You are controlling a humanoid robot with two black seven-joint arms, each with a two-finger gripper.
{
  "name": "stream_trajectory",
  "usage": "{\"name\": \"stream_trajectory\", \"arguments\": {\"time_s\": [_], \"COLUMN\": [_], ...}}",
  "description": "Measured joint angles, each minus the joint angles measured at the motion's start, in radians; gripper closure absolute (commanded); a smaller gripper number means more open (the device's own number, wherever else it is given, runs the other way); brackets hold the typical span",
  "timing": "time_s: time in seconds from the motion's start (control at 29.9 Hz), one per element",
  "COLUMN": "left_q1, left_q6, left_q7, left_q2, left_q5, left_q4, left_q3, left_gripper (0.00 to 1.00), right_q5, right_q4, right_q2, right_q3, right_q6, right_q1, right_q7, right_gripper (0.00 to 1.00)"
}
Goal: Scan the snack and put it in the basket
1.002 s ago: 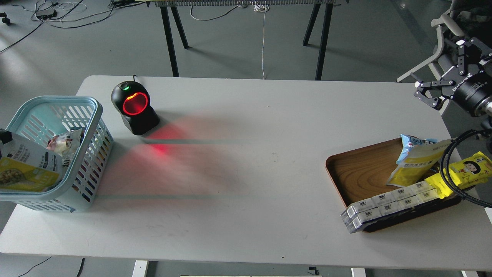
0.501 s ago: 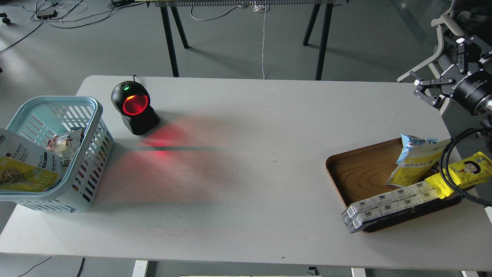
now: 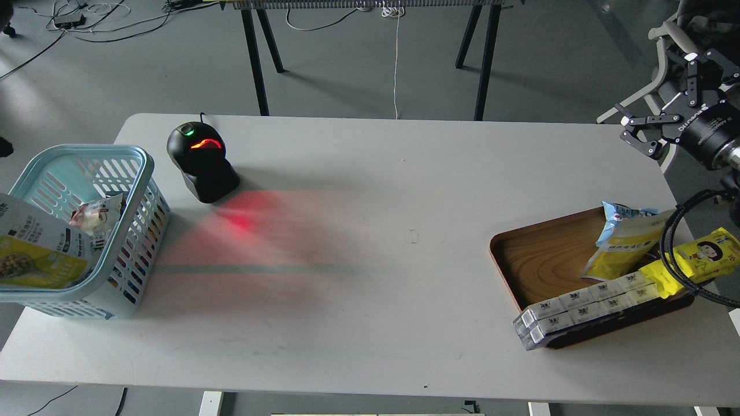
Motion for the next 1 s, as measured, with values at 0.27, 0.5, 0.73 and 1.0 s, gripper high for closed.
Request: {"name": "stream_trajectory", "arguments": {"time_s": [0.27,0.5,0.73,1.0], "left_q1": [-0.045,-0.039,-0.033,-0.001], "left_q6": [-0.118,-0.11,-0.12,-0.15], "left_q7": [0.074,0.088,0.094,0.148], "left_q2": [-0.236,-0.44,-0.531,-0.518], "left_q5": [-0.305,-0.425,-0.542,-0.687], "left_q4": [0.104,0.217,0.291,0.285], "left_q3": [-0.027,-0.026,-0.026,-0.039], "left_gripper": [0.01,0.01,0.01,0.01], "right_q5": [0.0,0.0,0.001,0.002], "right_q4": [0.0,0.0,-0.003,-0.002], "right_q2": [0.0,0.0,0.013,0.066], "right_q3": [0.0,0.003,0.039,0.044], "right_q6": [0.0,0.0,0.0,0.0], "right_q1": [0.004,0.005,0.03,0.063], "right_q7": [-0.005,-0.004,0.002,0.001], "right_gripper": [0.02,0.01,0.01,0.01]}}
